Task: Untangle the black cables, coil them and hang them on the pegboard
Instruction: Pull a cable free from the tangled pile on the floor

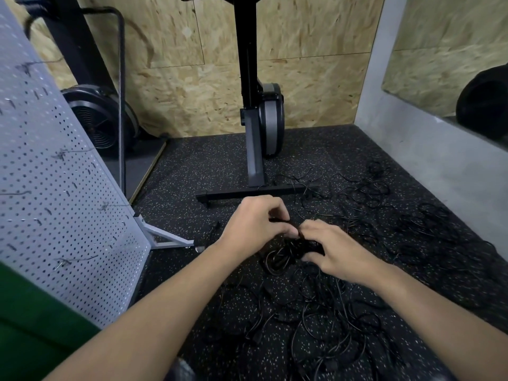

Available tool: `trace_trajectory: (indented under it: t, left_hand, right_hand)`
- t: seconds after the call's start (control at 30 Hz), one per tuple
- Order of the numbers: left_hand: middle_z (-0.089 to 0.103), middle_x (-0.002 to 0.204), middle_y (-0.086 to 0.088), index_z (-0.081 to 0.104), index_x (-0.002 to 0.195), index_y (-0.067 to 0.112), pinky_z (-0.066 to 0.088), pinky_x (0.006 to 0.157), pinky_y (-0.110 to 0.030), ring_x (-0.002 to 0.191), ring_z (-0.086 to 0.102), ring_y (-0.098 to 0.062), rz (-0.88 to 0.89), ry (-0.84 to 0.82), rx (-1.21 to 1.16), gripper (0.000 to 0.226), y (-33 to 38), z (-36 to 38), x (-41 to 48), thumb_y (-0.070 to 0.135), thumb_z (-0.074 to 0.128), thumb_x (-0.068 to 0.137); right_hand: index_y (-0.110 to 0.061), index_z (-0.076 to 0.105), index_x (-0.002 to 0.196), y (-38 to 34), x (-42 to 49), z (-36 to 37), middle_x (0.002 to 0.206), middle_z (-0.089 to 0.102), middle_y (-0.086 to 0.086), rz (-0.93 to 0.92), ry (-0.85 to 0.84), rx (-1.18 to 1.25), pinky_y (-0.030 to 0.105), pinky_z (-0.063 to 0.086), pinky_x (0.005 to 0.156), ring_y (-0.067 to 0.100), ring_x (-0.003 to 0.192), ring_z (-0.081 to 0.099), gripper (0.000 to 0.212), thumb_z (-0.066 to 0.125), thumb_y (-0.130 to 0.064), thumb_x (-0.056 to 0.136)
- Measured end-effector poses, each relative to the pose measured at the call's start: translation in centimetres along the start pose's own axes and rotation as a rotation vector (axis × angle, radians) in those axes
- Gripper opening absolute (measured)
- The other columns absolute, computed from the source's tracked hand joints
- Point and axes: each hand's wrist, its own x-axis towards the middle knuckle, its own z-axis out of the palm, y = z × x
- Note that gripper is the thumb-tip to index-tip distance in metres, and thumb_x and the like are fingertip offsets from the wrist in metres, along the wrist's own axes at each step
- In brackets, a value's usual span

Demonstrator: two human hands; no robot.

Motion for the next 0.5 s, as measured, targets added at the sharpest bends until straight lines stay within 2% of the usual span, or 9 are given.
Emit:
trace_trajectory:
  t: [0.07, 0.13, 0.17, 0.23, 0.3, 0.4, 0.47, 0.5]
  left_hand:
    - [0.069, 0.079, 0.014, 0.072, 0.08, 0.027, 0.055, 0.072, -0.03, 0.077, 0.063, -0.002, -0.069, 0.032, -0.033, 0.031, -0.7, -0.2, -0.1, 0.044, 0.095, 0.068]
    - [0.071, 0.077, 0.012, 0.072, 0.078, 0.026, 0.057, 0.07, -0.031, 0.073, 0.064, -0.003, -0.113, 0.024, -0.081, 0.031, -1.3, -0.3, -0.2, 0.045, 0.093, 0.069]
    - [0.071, 0.077, 0.012, 0.072, 0.078, 0.026, 0.058, 0.071, -0.035, 0.073, 0.066, -0.005, -0.124, 0.011, -0.106, 0.029, -1.5, -0.4, -0.3, 0.045, 0.092, 0.07]
    - [0.073, 0.077, 0.012, 0.074, 0.077, 0.028, 0.06, 0.075, -0.041, 0.075, 0.069, -0.01, -0.135, -0.012, -0.143, 0.021, -1.7, -0.5, -0.3, 0.04, 0.091, 0.074]
    - [0.075, 0.081, 0.014, 0.078, 0.08, 0.028, 0.06, 0.083, -0.04, 0.081, 0.071, -0.006, -0.147, -0.016, -0.162, 0.011, -2.2, -0.7, -0.1, 0.03, 0.089, 0.08]
    - [0.078, 0.089, 0.013, 0.082, 0.091, 0.026, 0.06, 0.092, -0.036, 0.089, 0.072, -0.001, -0.172, -0.069, -0.18, 0.009, -3.2, -0.9, 0.1, 0.019, 0.083, 0.087]
    - [0.078, 0.094, 0.011, 0.081, 0.1, 0.026, 0.06, 0.093, -0.036, 0.092, 0.073, -0.004, -0.162, -0.129, -0.188, 0.013, -3.8, -0.9, 0.0, 0.017, 0.08, 0.091]
    - [0.078, 0.097, 0.011, 0.081, 0.103, 0.027, 0.06, 0.094, -0.037, 0.095, 0.073, -0.005, -0.162, -0.151, -0.195, 0.014, -4.0, -0.8, -0.1, 0.018, 0.078, 0.093]
  right_hand:
    - [-0.033, 0.059, 0.125, -0.8, 0.0, -0.3, 0.112, 0.06, -0.022, 0.037, 0.019, 0.084, 0.02, 0.041, 0.088, -0.004, 0.101, 0.056, 0.045, 0.079, -0.015, 0.09]
    - [-0.044, 0.046, 0.13, -1.3, -0.2, -0.8, 0.122, 0.063, -0.019, 0.099, 0.041, 0.178, 0.017, 0.044, 0.075, -0.008, 0.074, 0.06, 0.058, 0.079, -0.017, 0.091]
    - [-0.047, 0.043, 0.13, -1.6, -0.3, -1.0, 0.124, 0.063, -0.017, 0.104, 0.049, 0.198, 0.016, 0.043, 0.067, -0.003, 0.059, 0.055, 0.06, 0.078, -0.017, 0.092]
    - [-0.05, 0.048, 0.131, -1.9, -0.6, -1.2, 0.127, 0.061, -0.015, 0.074, 0.066, 0.209, 0.013, 0.04, 0.056, 0.002, 0.048, 0.048, 0.057, 0.076, -0.017, 0.094]
    - [-0.048, 0.055, 0.134, -2.1, -0.7, -1.2, 0.133, 0.06, -0.019, 0.045, 0.087, 0.219, 0.012, 0.04, 0.053, -0.004, 0.055, 0.053, 0.054, 0.076, -0.018, 0.094]
    - [-0.042, 0.061, 0.138, -2.1, -0.6, -1.1, 0.137, 0.06, -0.024, 0.047, 0.123, 0.232, 0.012, 0.044, 0.057, -0.018, 0.083, 0.058, 0.054, 0.076, -0.016, 0.094]
    - [-0.043, 0.062, 0.138, -1.9, -0.5, -1.1, 0.131, 0.063, -0.026, 0.044, 0.146, 0.258, 0.015, 0.049, 0.064, -0.008, 0.109, 0.06, 0.054, 0.076, -0.017, 0.094]
    - [-0.044, 0.062, 0.138, -1.7, -0.5, -1.0, 0.128, 0.064, -0.026, 0.052, 0.16, 0.28, 0.019, 0.052, 0.069, -0.001, 0.115, 0.061, 0.054, 0.076, -0.017, 0.094]
